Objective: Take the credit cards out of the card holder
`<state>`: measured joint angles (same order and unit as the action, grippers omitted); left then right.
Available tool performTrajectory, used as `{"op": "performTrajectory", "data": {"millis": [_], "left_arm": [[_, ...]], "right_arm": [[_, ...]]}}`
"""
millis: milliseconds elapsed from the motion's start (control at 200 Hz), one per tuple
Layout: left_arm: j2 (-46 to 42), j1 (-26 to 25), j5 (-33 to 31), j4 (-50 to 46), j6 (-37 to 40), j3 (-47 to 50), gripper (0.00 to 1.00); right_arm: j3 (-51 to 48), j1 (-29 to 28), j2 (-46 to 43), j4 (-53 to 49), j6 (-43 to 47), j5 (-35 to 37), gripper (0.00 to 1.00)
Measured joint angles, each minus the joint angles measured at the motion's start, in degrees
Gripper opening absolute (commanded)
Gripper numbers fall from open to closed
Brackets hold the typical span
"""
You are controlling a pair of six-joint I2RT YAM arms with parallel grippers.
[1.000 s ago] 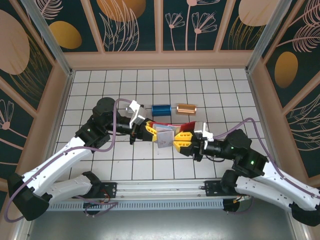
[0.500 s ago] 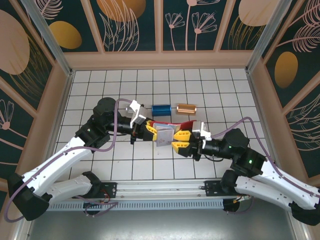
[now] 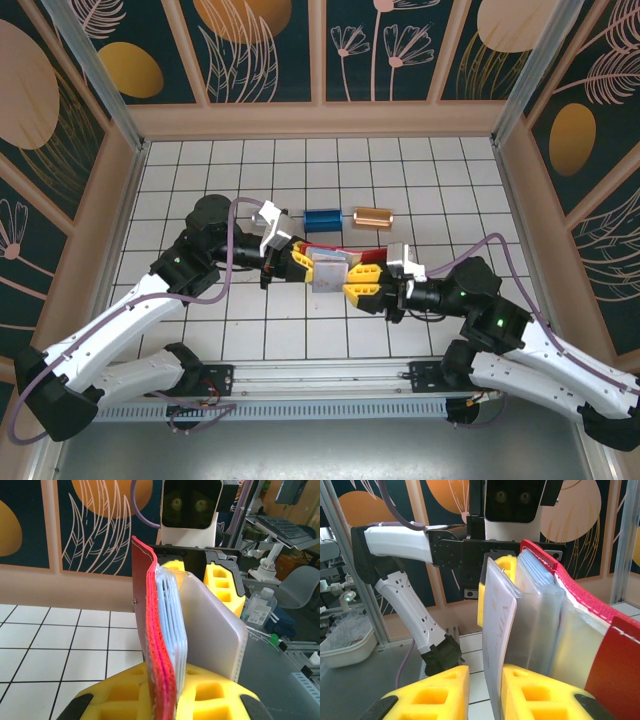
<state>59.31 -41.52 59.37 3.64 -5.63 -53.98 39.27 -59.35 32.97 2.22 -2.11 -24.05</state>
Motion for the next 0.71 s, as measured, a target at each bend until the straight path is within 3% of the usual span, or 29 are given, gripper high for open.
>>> {"op": "performTrajectory", "data": {"millis": [490,706], "left_arm": [[0.00,-0.02,1.53,-0.66,0.66,-0.04,0.00],[0.00,-0.02,1.97,-0.68,0.90,-0.04,0.00]], "right_arm": [[0.00,0.00,-0.02,0.13,-0.13,-0.07,0.00],[0.00,0.00,-0.72,-0.87,0.04,0.00,0.00]]}}
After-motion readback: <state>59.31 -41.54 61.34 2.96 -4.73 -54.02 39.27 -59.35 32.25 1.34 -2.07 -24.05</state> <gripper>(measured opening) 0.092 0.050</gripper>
